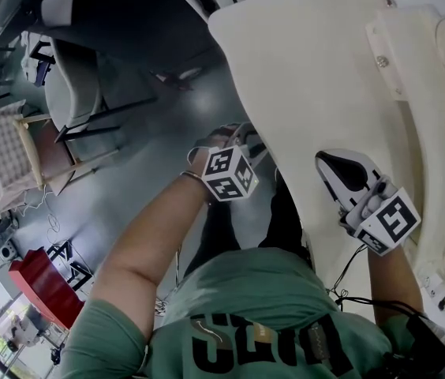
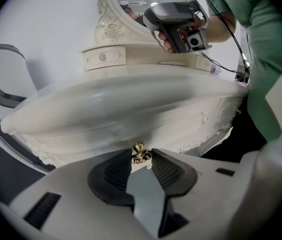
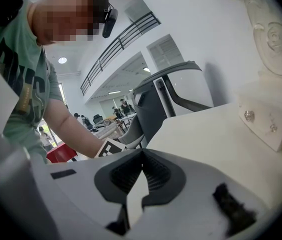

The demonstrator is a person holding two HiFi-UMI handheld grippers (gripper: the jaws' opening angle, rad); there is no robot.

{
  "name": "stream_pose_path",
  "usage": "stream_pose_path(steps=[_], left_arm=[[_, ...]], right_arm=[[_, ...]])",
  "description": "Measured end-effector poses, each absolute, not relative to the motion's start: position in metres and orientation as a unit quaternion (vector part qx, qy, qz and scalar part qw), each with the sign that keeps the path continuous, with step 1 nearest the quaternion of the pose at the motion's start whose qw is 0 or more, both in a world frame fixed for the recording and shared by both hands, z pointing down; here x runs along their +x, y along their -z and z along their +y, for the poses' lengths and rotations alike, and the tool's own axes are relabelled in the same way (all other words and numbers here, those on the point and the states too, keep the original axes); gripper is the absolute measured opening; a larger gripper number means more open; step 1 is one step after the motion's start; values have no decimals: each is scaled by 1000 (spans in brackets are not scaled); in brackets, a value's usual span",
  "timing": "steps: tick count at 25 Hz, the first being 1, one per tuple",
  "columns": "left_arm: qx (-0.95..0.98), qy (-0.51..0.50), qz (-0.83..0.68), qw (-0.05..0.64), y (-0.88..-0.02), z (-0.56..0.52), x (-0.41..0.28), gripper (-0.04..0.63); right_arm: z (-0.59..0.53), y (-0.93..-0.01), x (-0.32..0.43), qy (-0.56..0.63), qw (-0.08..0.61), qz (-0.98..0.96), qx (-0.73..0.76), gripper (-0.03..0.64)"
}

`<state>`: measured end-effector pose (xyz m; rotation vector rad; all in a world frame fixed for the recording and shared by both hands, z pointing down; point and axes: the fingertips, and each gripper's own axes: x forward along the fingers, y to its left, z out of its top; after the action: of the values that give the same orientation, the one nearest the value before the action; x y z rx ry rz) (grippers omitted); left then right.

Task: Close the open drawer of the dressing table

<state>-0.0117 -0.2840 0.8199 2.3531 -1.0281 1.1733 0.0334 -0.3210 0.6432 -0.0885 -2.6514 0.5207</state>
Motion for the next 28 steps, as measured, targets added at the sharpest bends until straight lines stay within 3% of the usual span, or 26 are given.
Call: stream_pose_path(steps=[15, 18, 28], left_arm=[[812, -396, -391, 177, -818, -280, -14, 135], [803, -391, -407, 194, -808, -262, -25, 193], [787, -268, -519, 197, -671, -181, -112, 191]], right_arm=[[-312, -618, 17, -163, 222, -960, -43, 11], [-308, -604, 12, -160, 222, -961, -41, 12], [-283, -521, -31, -185, 175, -967, -1, 12]])
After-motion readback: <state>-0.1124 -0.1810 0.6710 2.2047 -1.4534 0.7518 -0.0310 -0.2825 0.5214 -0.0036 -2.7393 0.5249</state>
